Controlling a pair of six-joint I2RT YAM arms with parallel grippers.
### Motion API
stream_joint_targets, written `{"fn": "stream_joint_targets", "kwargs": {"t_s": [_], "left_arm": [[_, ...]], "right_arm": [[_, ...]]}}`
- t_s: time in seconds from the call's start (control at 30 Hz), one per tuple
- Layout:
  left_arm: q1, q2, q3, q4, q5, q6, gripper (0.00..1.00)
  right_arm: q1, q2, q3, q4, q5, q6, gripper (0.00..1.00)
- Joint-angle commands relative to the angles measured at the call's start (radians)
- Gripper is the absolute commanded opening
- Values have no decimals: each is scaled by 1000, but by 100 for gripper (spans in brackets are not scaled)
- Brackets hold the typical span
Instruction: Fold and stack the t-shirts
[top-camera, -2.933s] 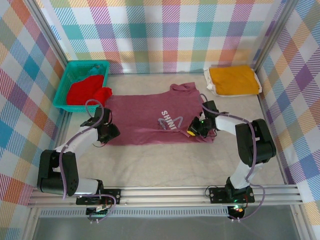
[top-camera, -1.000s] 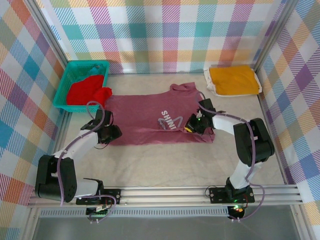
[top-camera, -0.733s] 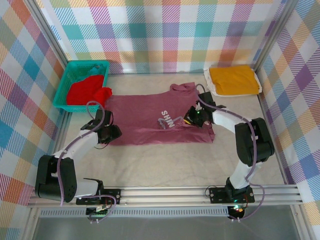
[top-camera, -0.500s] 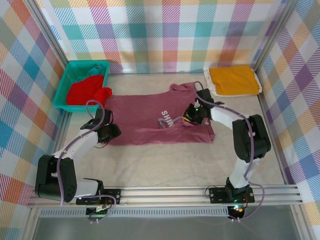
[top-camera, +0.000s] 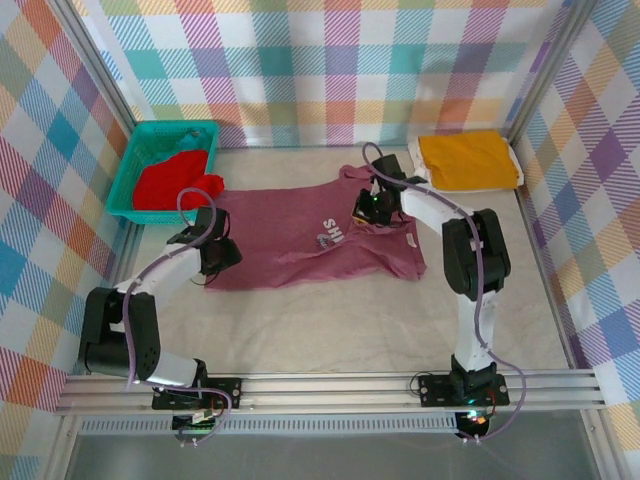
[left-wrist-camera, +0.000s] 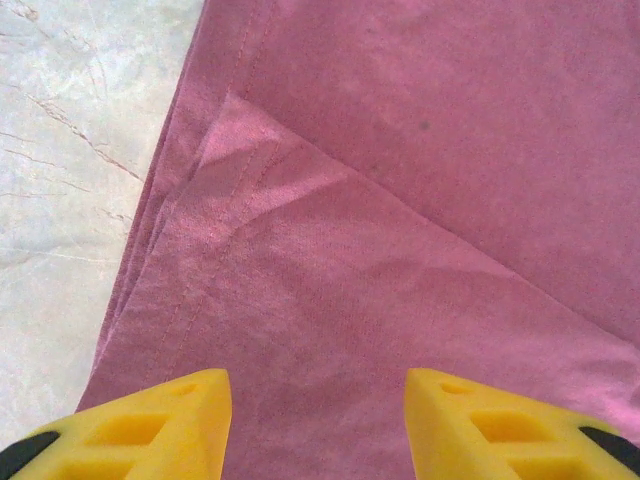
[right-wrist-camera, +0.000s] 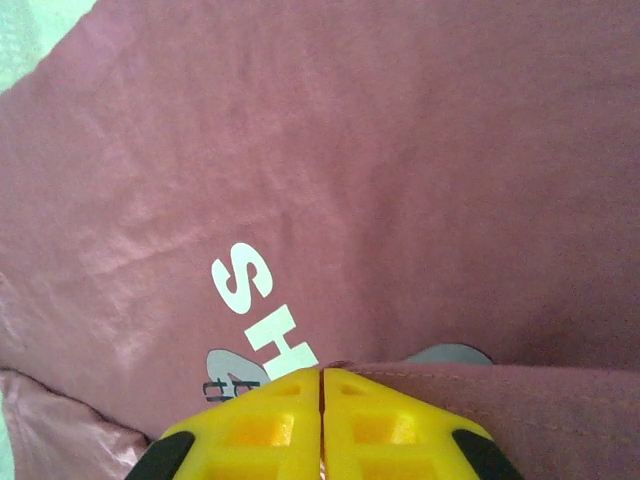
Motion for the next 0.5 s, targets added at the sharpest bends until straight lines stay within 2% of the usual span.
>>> {"fn": "stream_joint_targets", "kwargs": {"t_s": [0.0, 0.17, 0.3, 0.47], "left_arm": [[-6, 7, 29, -5, -31, 22, 50], [9, 15, 30, -3, -47, 16, 51], [33, 34, 26, 16, -17, 20, 51], [37, 77, 37, 47, 22, 36, 51]], "right_arm": [[17, 2, 54, -63, -2, -38, 11], [15, -51, 74, -117, 15, -69, 32], [10, -185, -37, -90, 28, -73, 32], [-45, -336, -275, -2, -8, -17, 33]]}}
